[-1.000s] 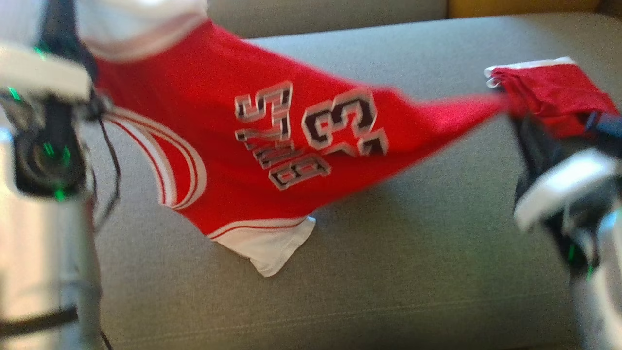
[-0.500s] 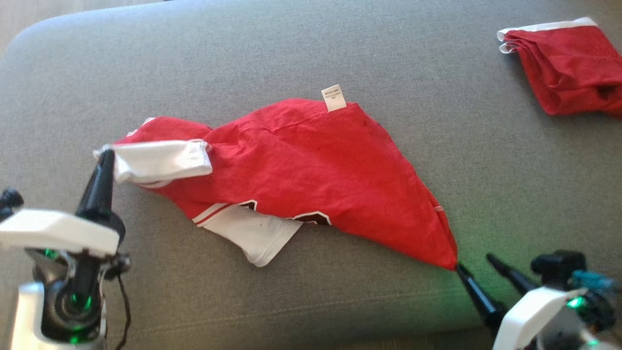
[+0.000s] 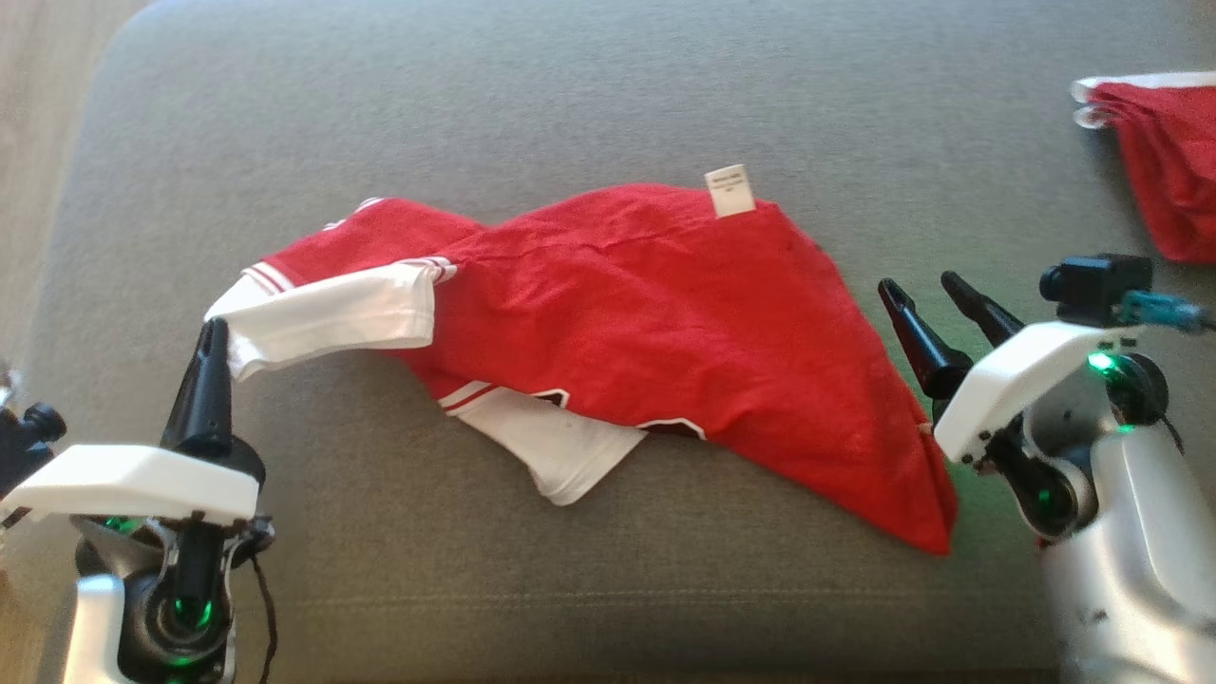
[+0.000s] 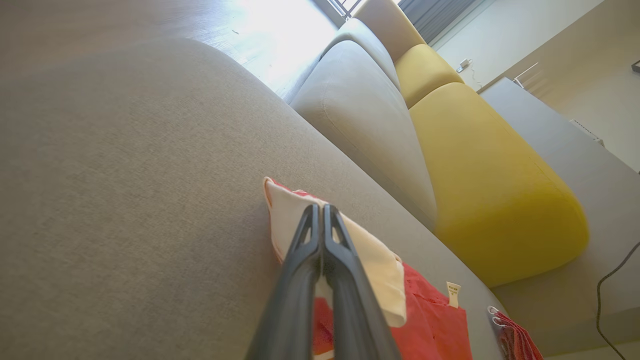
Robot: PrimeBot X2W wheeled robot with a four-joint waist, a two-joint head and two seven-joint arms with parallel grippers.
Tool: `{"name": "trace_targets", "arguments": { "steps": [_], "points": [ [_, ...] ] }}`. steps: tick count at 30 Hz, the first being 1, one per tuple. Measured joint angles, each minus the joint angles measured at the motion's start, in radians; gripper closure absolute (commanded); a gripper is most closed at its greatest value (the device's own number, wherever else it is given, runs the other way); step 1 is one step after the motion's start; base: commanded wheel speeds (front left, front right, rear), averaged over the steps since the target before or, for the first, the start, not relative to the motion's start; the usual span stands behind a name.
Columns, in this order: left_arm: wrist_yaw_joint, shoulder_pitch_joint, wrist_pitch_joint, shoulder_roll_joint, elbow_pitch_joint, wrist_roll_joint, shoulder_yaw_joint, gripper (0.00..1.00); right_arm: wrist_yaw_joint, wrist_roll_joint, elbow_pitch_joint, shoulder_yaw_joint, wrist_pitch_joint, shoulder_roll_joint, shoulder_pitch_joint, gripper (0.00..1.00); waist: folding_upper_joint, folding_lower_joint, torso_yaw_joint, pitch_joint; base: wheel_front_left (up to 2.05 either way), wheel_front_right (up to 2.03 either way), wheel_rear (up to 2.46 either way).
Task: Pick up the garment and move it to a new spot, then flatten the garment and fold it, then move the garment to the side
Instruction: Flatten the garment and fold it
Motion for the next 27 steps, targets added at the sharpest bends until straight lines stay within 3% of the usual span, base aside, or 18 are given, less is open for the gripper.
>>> {"name": "trace_targets", "arguments": {
  "steps": [5, 14, 22, 25, 27],
  "points": [
    [-0.011, 0.001, -0.013, 0.000, 0.014, 0.005, 0.000, 1.00, 0.000, 0.001, 0.247, -0.014, -0.028, 0.000, -0.132, 0.00, 0.0000, 0.0000, 0.049, 0.016, 0.00, 0.00, 0.00],
    [-0.030, 0.001, -0.023, -0.011, 0.046, 0.004, -0.016, 1.00, 0.000, -0.009, 0.564, 0.033, -0.113, 0.011, -0.356, 0.03, 0.0000, 0.0000, 0.088, 0.062, 0.00, 0.00, 0.00],
    [-0.034, -0.001, -0.034, -0.012, 0.069, 0.005, -0.020, 1.00, 0.000, 0.024, 0.636, 0.168, -0.182, 0.012, -0.423, 0.00, 0.0000, 0.0001, 0.100, 0.090, 0.00, 0.00, 0.00],
    [-0.034, -0.001, -0.040, -0.012, 0.075, 0.005, -0.021, 1.00, 0.000, 0.033, 0.651, 0.197, -0.197, 0.008, -0.429, 0.05, 0.0000, 0.0001, 0.100, 0.094, 0.00, 0.00, 0.00],
    [-0.035, -0.002, -0.040, -0.014, 0.080, 0.005, -0.021, 1.00, 0.000, 0.044, 0.667, 0.225, -0.204, -0.002, -0.440, 0.18, 0.0000, 0.0000, 0.101, 0.095, 0.00, 0.00, 0.00]
  ]
}}
